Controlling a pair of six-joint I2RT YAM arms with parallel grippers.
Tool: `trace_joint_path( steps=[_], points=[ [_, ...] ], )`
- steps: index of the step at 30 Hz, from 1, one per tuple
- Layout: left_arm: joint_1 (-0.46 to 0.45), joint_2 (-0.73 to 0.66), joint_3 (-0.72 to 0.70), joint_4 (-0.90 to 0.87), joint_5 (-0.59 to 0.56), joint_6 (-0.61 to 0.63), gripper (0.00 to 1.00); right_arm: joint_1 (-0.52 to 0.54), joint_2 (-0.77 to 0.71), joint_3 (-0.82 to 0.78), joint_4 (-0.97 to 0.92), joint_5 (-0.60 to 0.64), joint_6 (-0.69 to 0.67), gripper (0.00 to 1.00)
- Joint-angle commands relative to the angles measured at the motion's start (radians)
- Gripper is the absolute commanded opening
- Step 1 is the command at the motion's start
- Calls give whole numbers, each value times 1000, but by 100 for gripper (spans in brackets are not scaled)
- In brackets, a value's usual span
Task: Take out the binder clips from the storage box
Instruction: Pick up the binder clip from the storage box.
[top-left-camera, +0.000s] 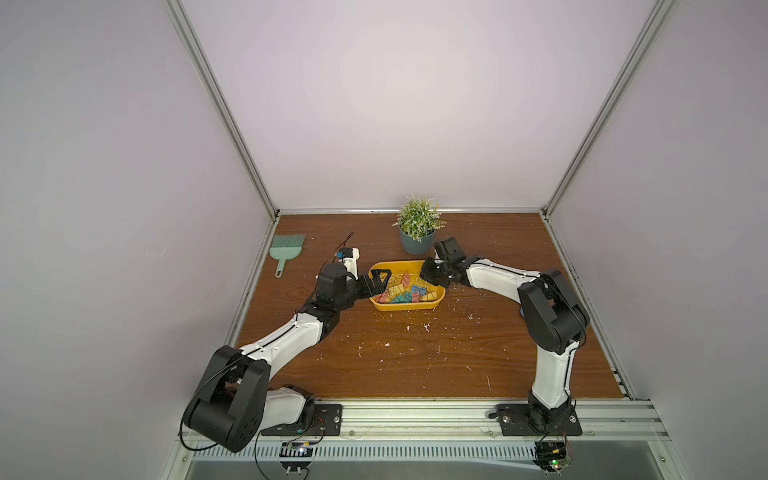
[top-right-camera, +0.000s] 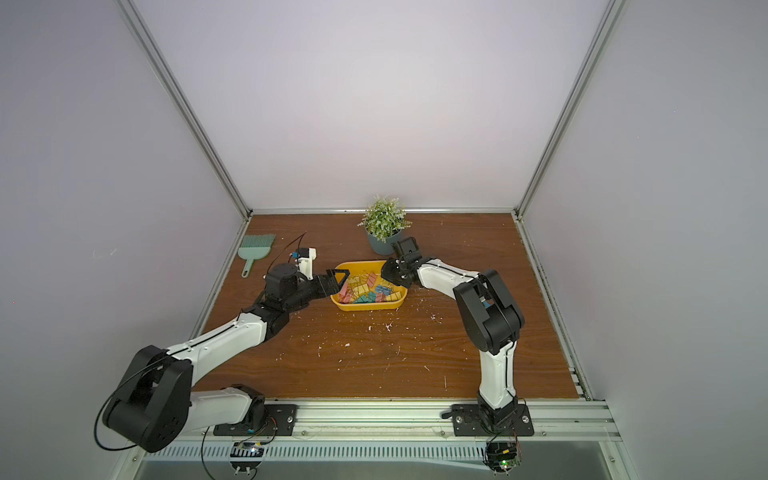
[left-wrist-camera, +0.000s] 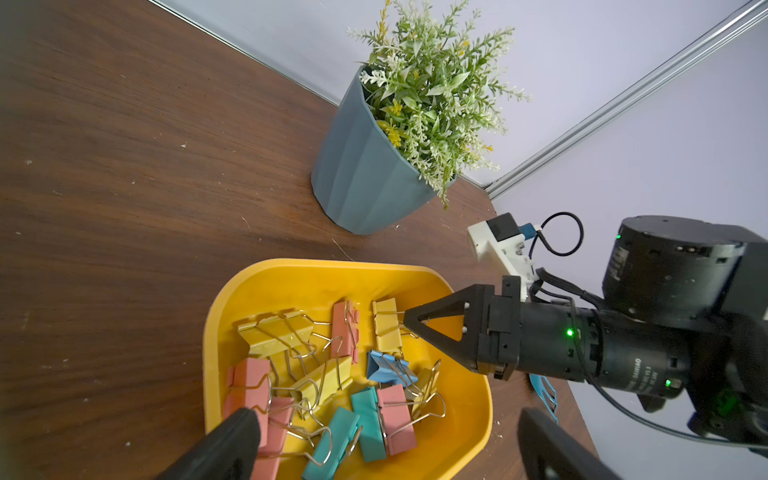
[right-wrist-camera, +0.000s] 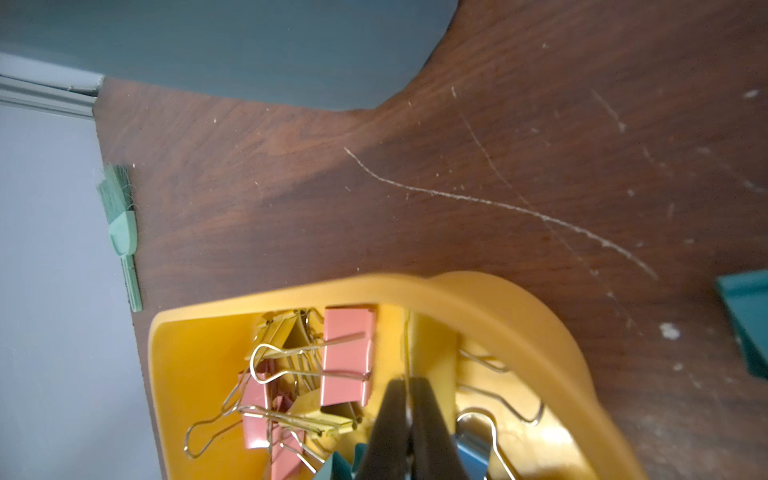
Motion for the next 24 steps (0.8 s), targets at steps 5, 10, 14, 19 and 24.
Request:
trace_joint_path(
  steps=[5, 10, 14, 19, 24],
  points=[
    [3, 10, 34, -4, 18, 21, 100, 3, -73, -12, 43, -2, 0, 0],
    [3, 17, 55, -45, 17, 28, 100, 2, -116, -29, 64, -5, -9, 0],
    [1, 11, 49, -37, 19, 31, 100, 2, -174, -65, 90, 10, -15, 0],
    [-48, 24, 109, -133, -71, 92, 100, 3, -245, -95, 70, 27, -22, 0],
    [-119, 57, 182, -189, -131, 141, 100, 0, -373, -182, 102, 113, -14, 0]
  ],
)
